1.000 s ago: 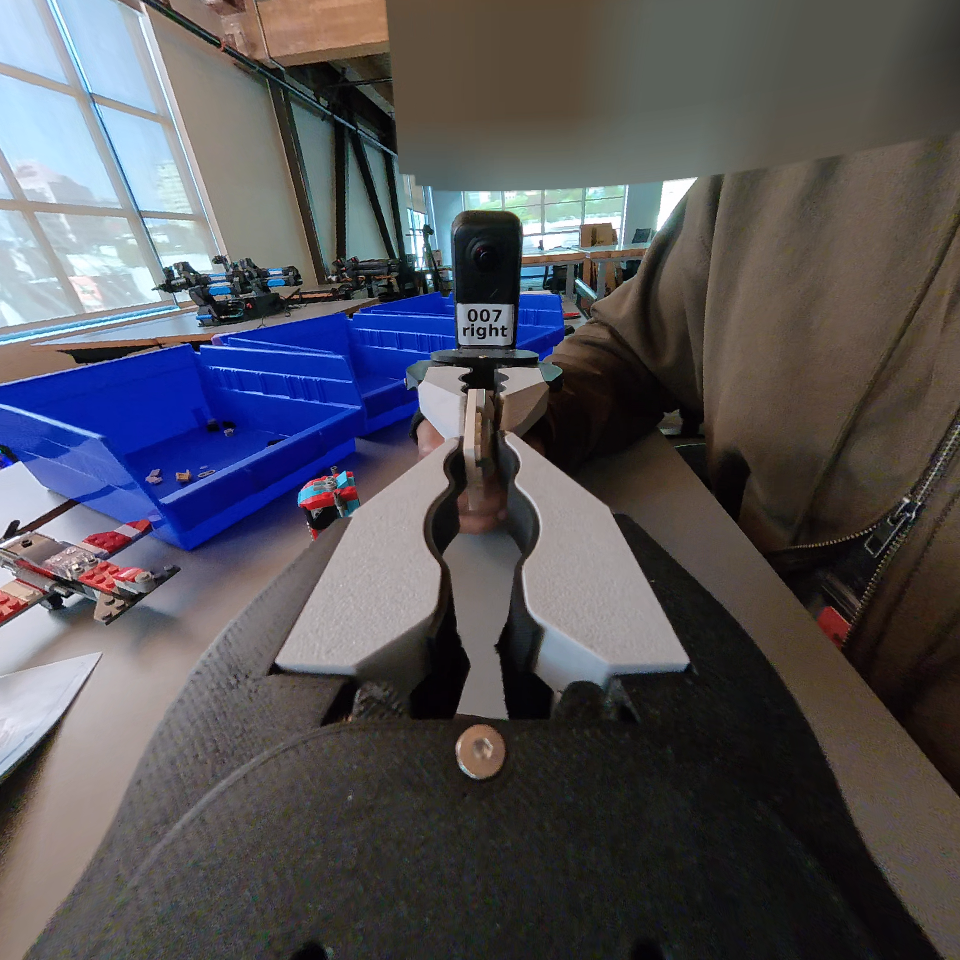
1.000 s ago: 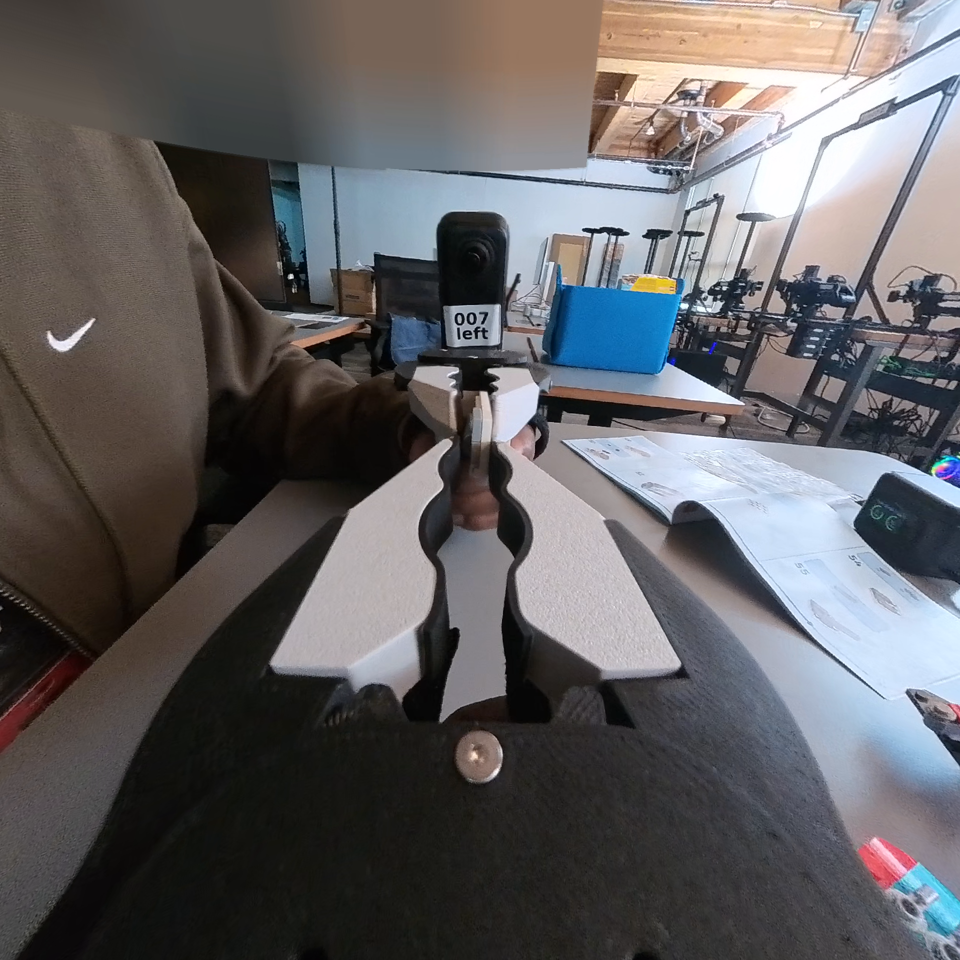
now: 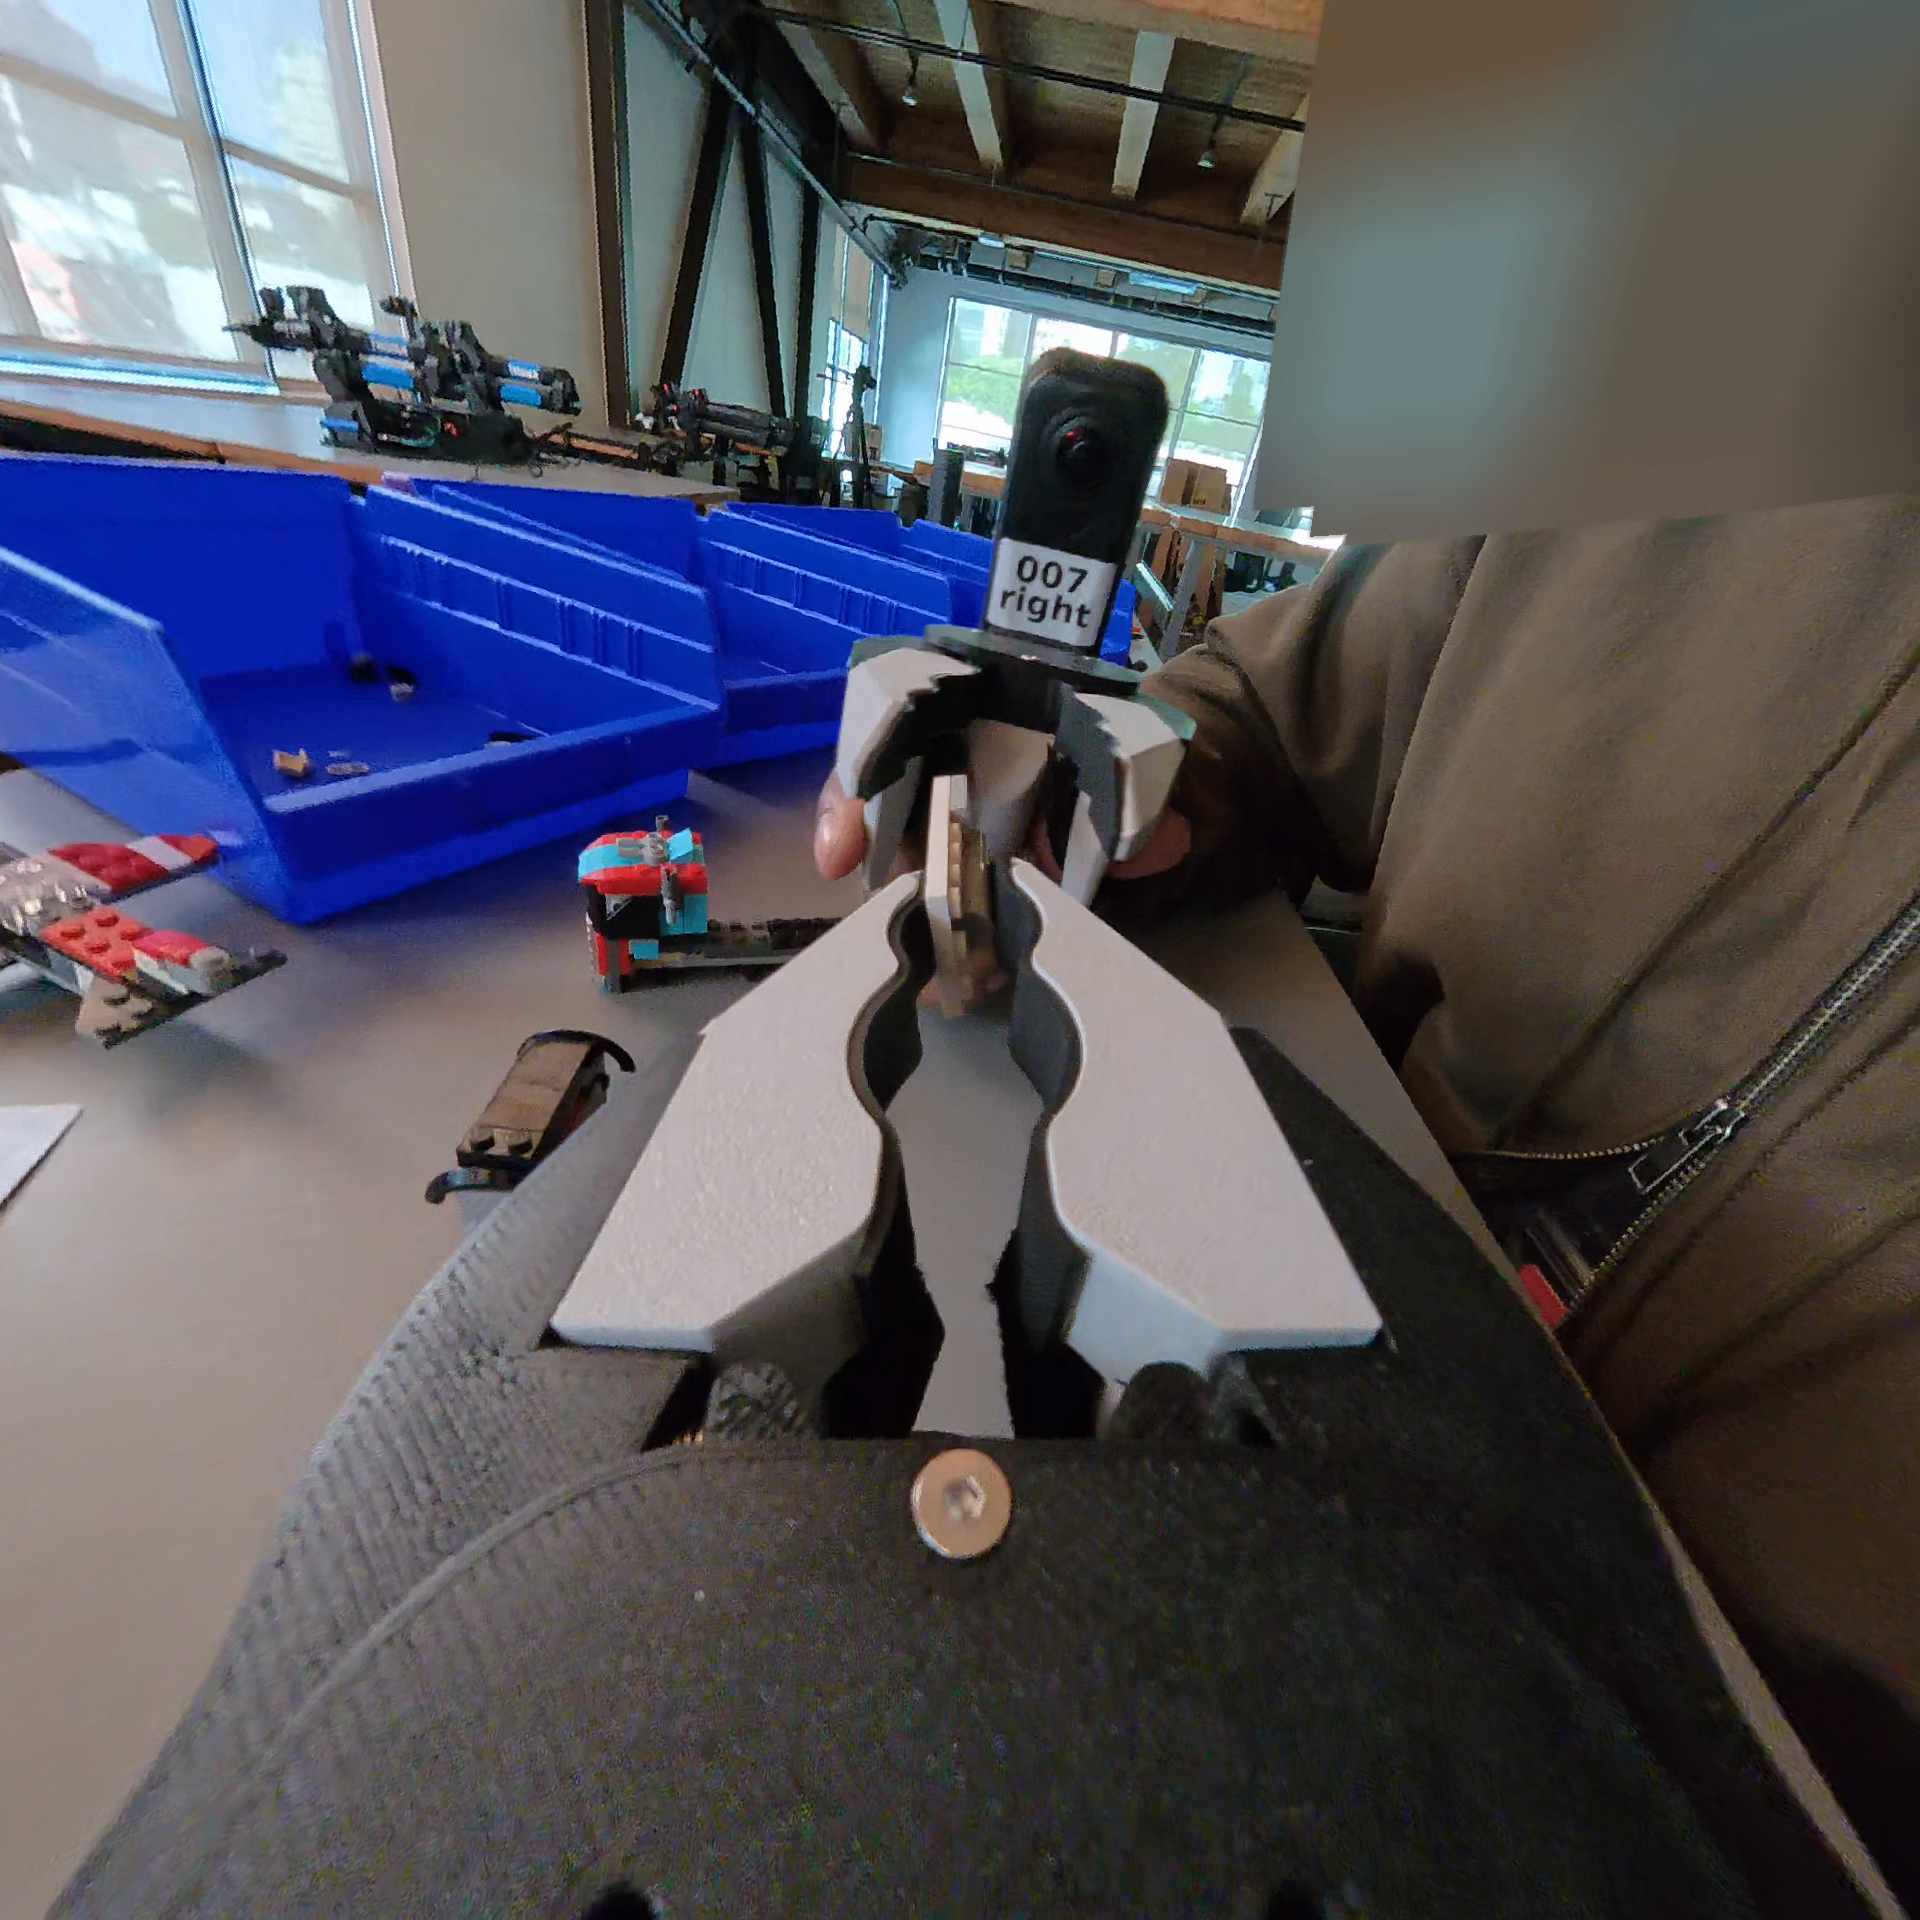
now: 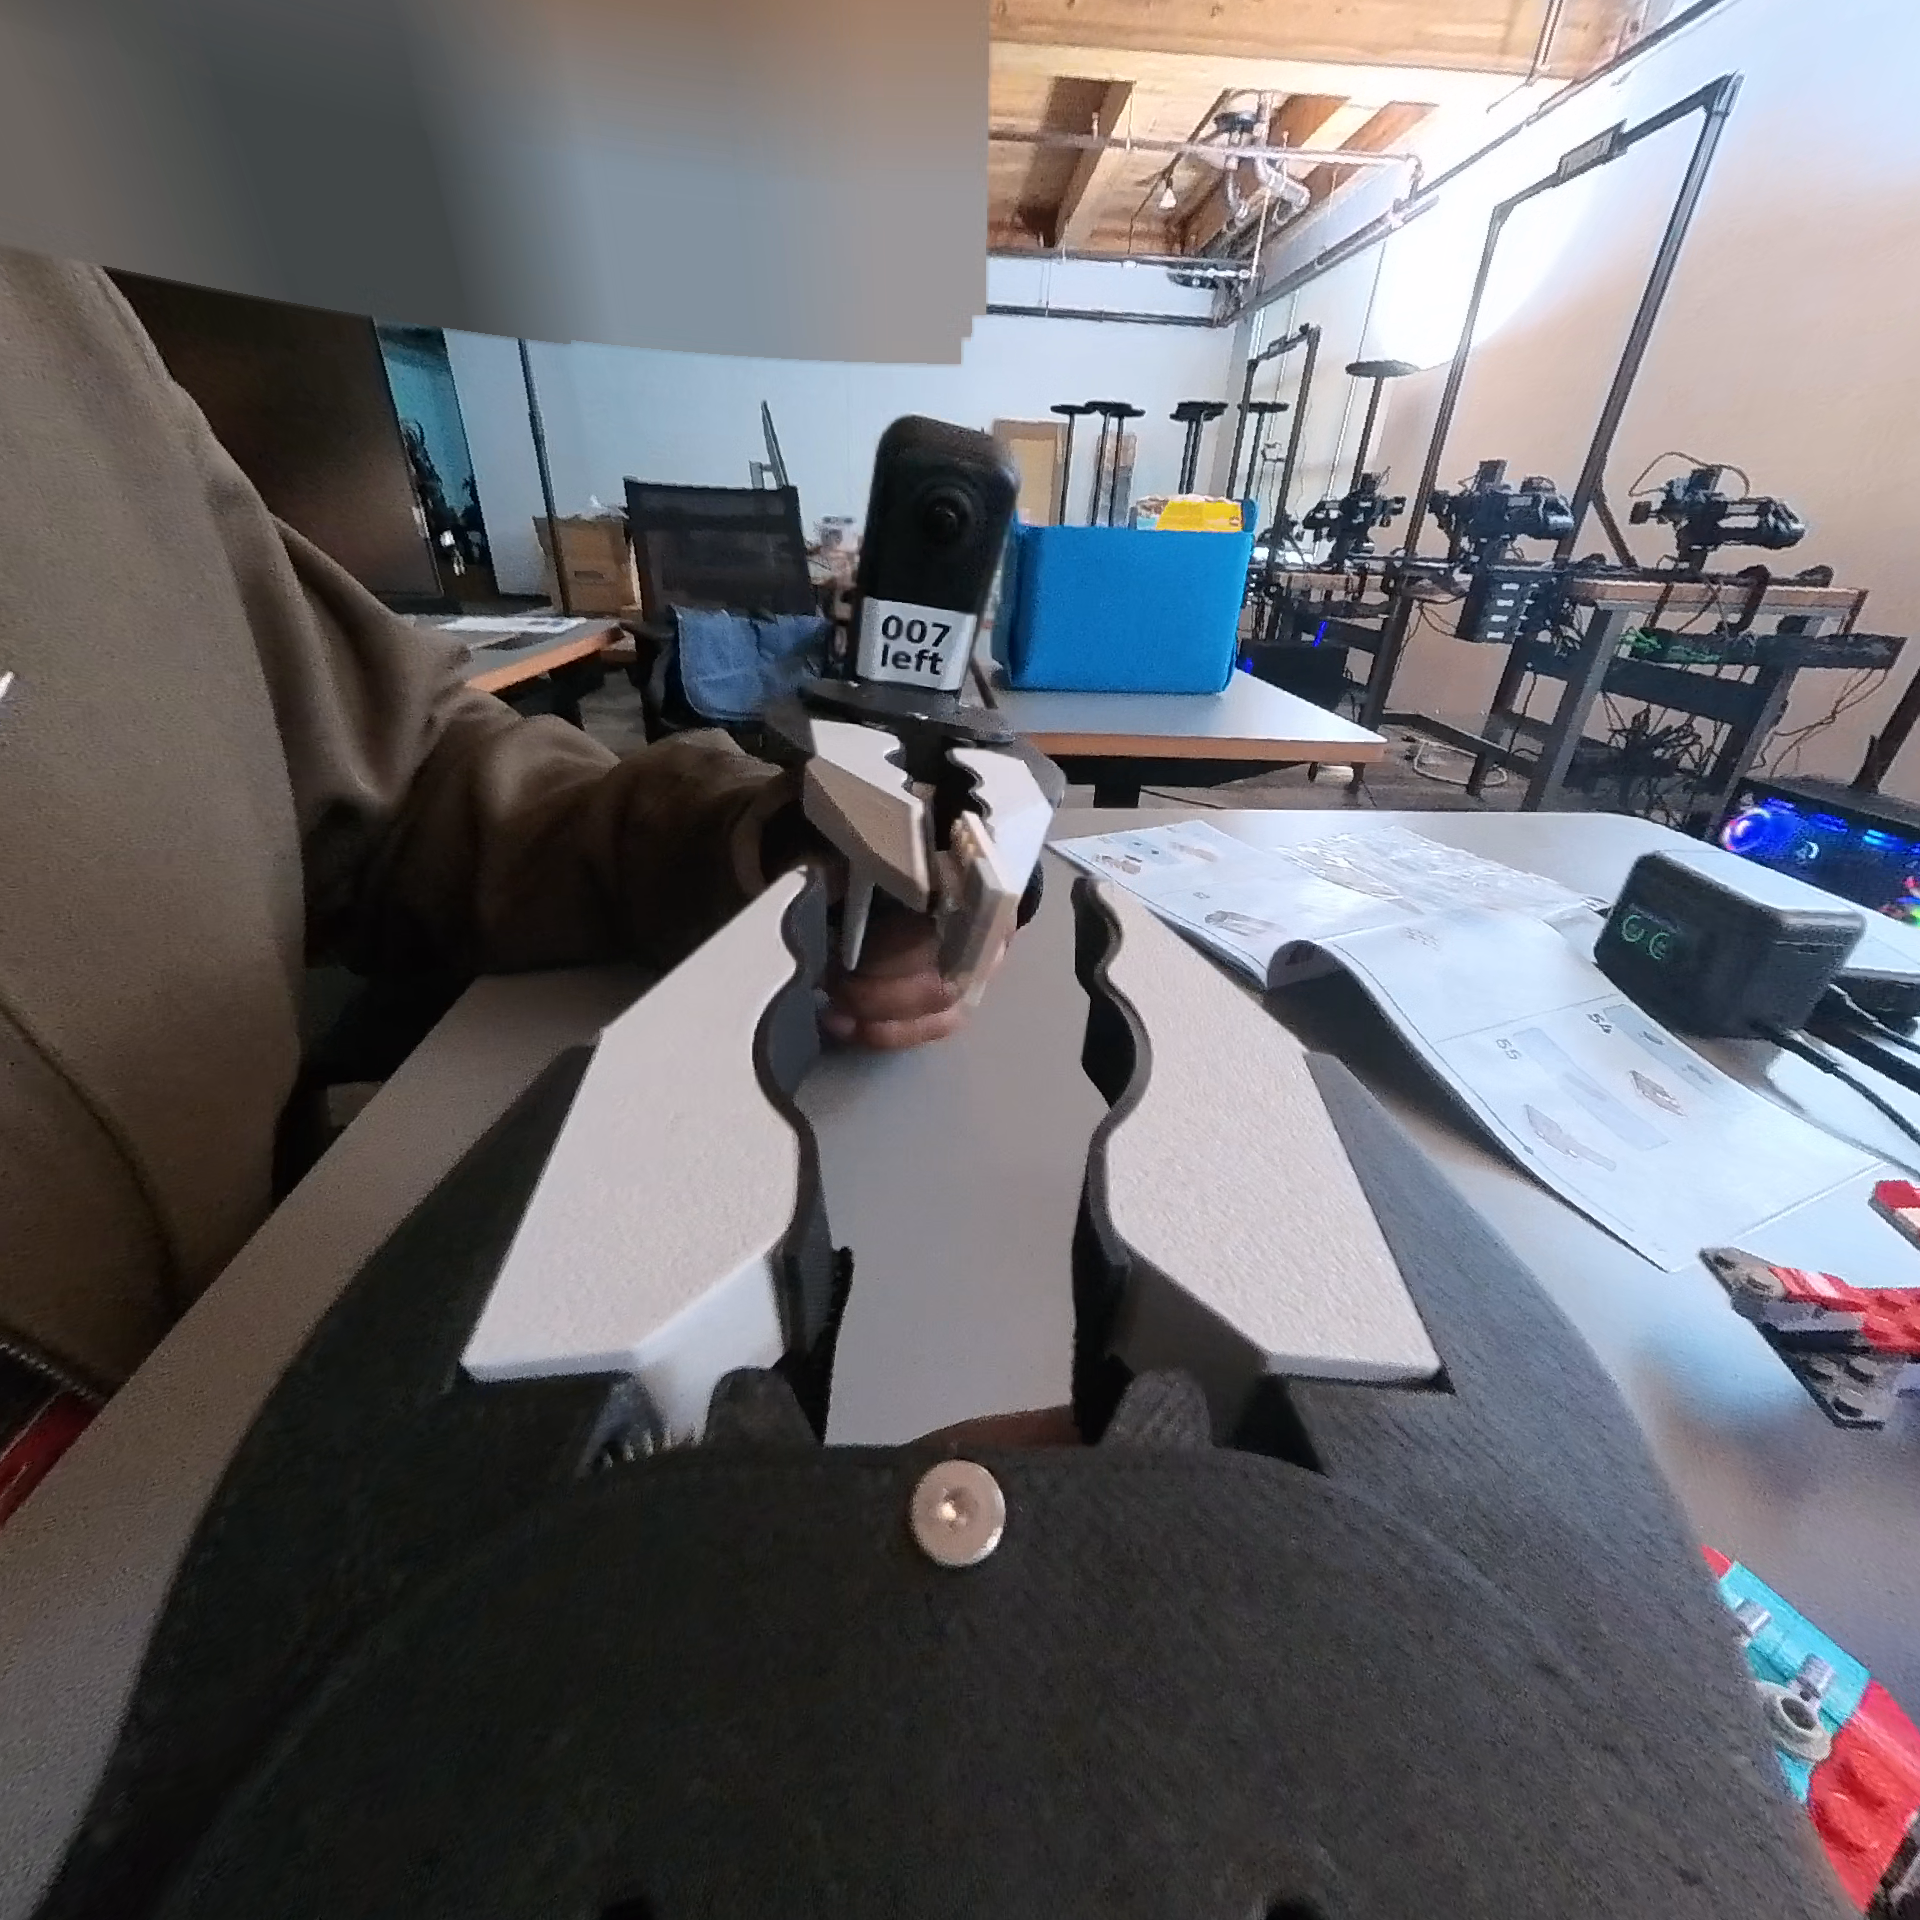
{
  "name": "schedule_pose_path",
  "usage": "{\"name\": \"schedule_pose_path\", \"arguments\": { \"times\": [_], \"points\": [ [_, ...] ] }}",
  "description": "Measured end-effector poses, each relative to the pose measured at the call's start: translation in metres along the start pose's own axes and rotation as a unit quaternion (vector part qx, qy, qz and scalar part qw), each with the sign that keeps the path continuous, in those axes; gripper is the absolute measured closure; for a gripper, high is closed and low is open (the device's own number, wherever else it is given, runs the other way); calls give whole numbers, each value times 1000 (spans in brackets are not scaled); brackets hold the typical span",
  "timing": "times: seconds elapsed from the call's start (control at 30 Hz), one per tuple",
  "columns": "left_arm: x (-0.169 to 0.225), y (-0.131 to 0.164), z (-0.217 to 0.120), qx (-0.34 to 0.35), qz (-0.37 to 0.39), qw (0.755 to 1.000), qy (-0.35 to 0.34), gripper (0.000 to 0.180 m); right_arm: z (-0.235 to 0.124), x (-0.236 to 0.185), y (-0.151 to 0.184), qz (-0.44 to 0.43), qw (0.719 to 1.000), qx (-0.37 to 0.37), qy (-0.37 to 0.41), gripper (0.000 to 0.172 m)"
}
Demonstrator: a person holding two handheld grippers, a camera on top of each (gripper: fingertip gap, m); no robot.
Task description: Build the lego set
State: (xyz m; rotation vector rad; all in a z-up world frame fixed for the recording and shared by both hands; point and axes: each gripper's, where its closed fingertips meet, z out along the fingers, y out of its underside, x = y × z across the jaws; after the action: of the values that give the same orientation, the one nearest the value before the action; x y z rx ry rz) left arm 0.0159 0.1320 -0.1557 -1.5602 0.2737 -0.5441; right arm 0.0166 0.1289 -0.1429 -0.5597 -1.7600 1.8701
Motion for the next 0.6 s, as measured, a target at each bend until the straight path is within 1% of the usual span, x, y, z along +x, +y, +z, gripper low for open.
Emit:
{"name": "schedule_pose_path", "arguments": {
  "times": [0.1, 0.2, 0.33, 0.6],
  "points": [
    [-5, 5, 0, -12, -47, 999, -3, 169, 0, 1, 2, -15, 1000, -10, 12, 123],
    [-10, 13, 1, -29, -97, 995, -2, 170, 1, 10, 9, -28, 998, -31, 41, 124],
    [-15, 19, 0, -37, -151, 988, -8, 169, 0, 16, 13, -30, 997, -44, 56, 126],
    [-19, 28, -2, -54, -191, 980, -29, 170, 1, 16, 19, -37, 996, -64, 58, 132]
  ]
}}
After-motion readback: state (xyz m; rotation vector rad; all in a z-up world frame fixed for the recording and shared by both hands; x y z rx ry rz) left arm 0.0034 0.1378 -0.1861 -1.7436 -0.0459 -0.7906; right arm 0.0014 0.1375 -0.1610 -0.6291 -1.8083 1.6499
